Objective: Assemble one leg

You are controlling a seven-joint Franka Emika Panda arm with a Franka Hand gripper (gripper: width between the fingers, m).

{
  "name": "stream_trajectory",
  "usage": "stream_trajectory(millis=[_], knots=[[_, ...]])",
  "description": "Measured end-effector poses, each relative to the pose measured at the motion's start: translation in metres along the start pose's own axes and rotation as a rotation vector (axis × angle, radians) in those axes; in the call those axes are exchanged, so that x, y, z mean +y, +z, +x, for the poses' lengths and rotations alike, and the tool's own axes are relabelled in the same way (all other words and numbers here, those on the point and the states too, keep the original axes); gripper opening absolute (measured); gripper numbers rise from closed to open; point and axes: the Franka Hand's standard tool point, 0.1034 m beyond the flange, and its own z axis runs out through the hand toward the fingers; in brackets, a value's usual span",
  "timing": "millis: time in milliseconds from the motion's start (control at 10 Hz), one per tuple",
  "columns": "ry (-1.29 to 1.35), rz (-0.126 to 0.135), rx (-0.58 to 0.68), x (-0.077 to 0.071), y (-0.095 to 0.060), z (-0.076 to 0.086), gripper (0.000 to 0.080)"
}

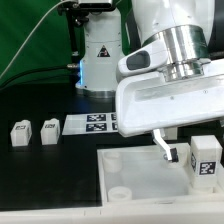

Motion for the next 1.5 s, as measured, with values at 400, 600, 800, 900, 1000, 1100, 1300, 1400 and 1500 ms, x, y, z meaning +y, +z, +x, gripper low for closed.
stream_trajectory(millis=[400,600,800,900,1000,1100,1300,1400,1500], knots=[[0.0,0.0,0.0,0.0,0.0,0.0,0.0649],[0.0,0.0,-0.002,0.0,0.0,0.0,0.0649],[0.005,0.003,-0.047,0.003,-0.006,0.017,0.0649],[0.009,0.007,-0.104,0.006,-0.004,0.02,0.0649],[0.011,0.006,-0.114,0.009,-0.002,0.024,0.0649],[0.015,0.016,-0.208,0.009,0.001,0.019,0.0649],[0.015,0.017,-0.214,0.009,0.001,0.019,0.0649],[0.015,0.017,-0.214,0.009,0.001,0.019,0.0649],[0.015,0.017,-0.214,0.009,0.001,0.019,0.0649]])
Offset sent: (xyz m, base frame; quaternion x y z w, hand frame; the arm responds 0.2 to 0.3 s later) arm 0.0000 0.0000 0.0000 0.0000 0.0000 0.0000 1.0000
